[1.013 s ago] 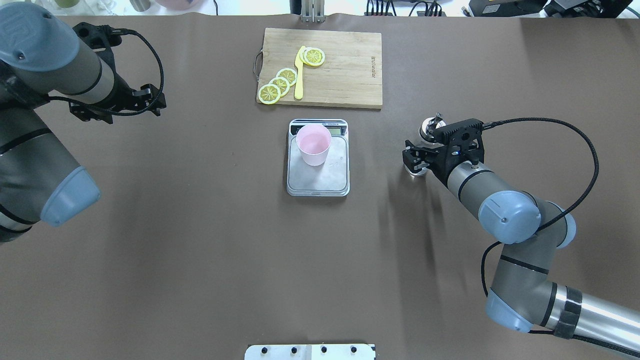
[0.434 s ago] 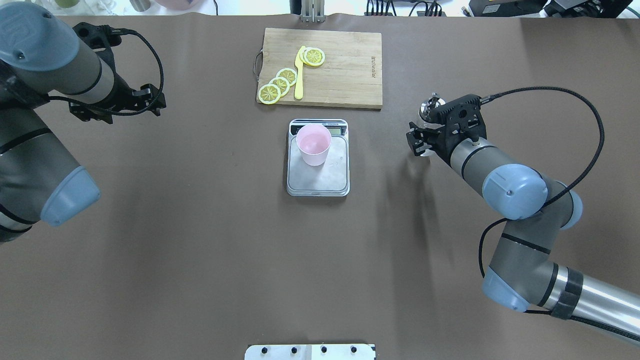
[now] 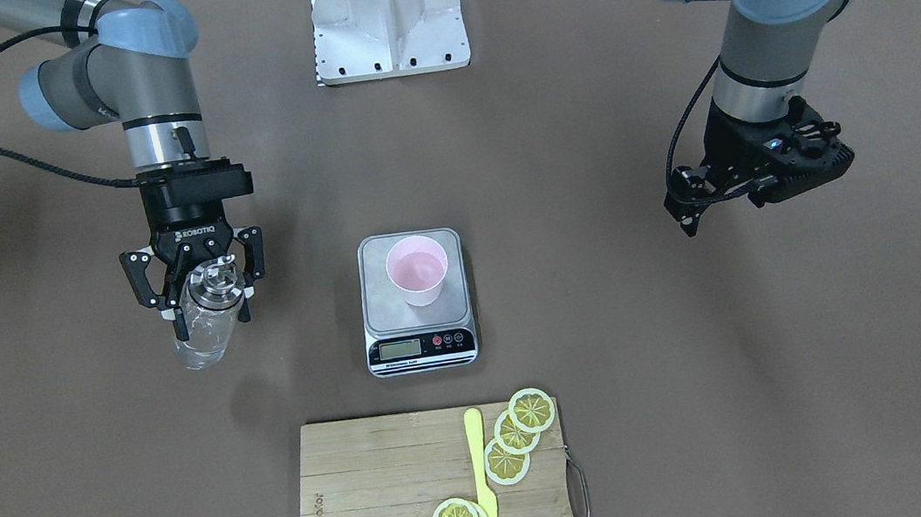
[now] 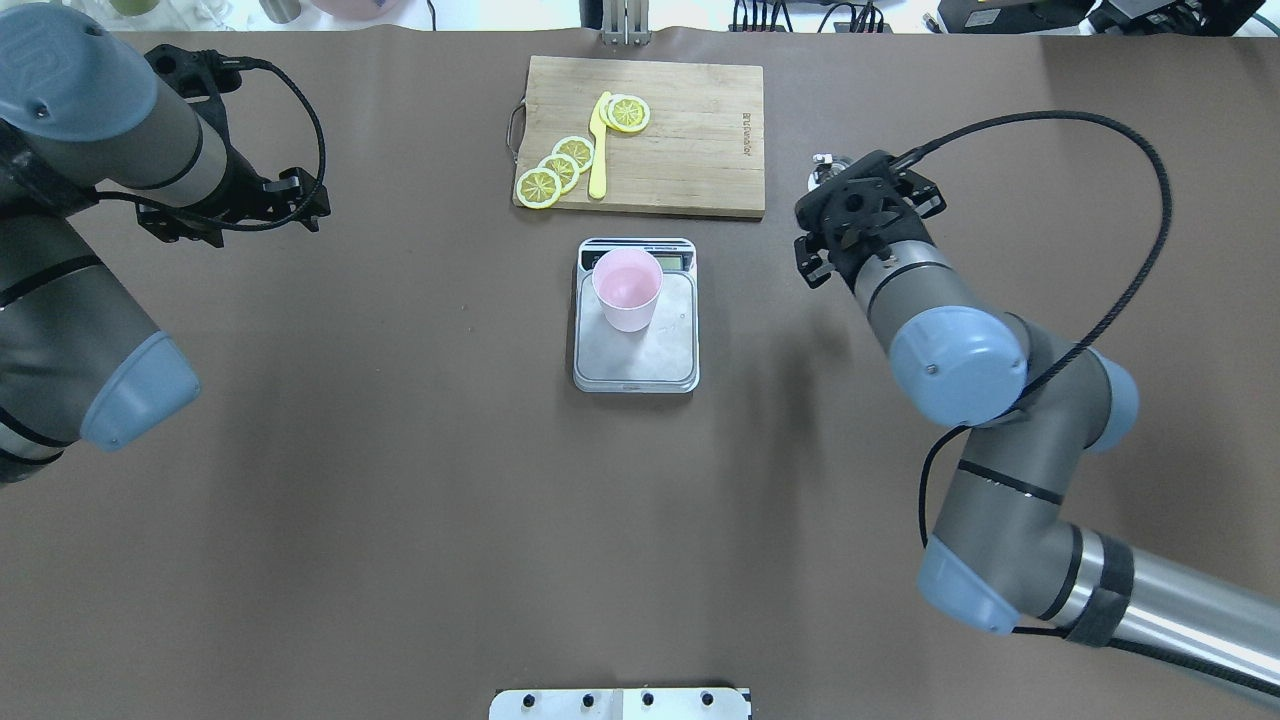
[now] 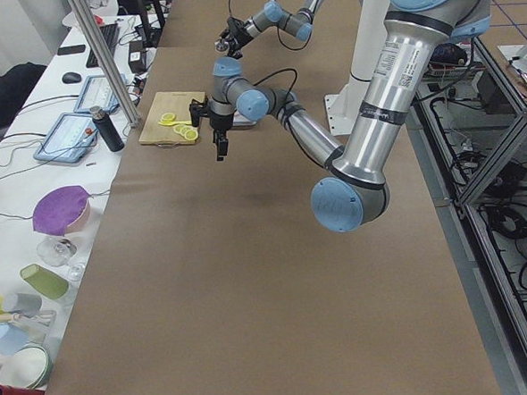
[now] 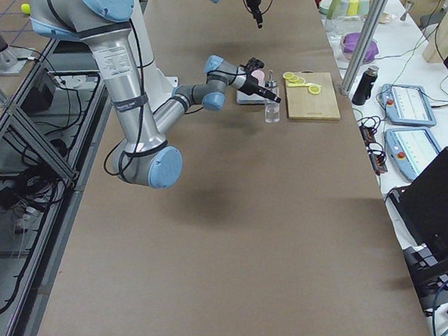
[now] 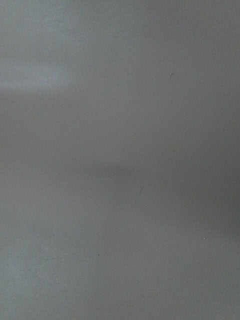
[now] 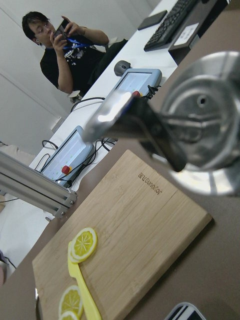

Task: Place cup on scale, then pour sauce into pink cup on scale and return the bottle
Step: 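Lift the sauce bottle and carry it above the pink cup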

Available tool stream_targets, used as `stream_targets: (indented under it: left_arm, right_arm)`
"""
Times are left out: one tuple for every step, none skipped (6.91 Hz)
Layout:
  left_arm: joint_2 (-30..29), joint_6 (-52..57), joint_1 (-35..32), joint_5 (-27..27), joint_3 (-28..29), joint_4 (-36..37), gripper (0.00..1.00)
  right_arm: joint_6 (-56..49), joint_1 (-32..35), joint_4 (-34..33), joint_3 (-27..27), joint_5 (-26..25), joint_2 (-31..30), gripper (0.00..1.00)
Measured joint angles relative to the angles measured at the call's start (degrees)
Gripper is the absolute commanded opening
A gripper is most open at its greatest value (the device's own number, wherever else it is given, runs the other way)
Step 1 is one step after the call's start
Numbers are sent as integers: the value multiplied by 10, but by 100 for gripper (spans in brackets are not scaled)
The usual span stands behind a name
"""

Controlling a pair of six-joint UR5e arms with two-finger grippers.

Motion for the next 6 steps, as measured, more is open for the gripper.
stream_targets:
  left_arm:
    - [0, 0, 0, 0, 4, -1, 99]
    - [0, 1, 0, 0, 9, -1, 99]
    - [0, 1, 0, -1, 15, -2, 99]
    - [0, 2, 0, -1, 22, -5, 99]
    - [0, 1, 0, -1, 31, -11, 99]
    - [1, 1, 0, -1, 41, -20, 99]
  right_arm:
    - [-20, -32, -52, -1, -62, 19, 0]
    - [-36, -58, -96, -7, -120, 35, 0]
    - [-59, -80, -139, -17, -176, 50, 0]
    - [-93, -95, -175, -25, -225, 62, 0]
    - [-129, -102, -202, -37, -268, 70, 0]
    - [-158, -106, -216, -59, -311, 78, 0]
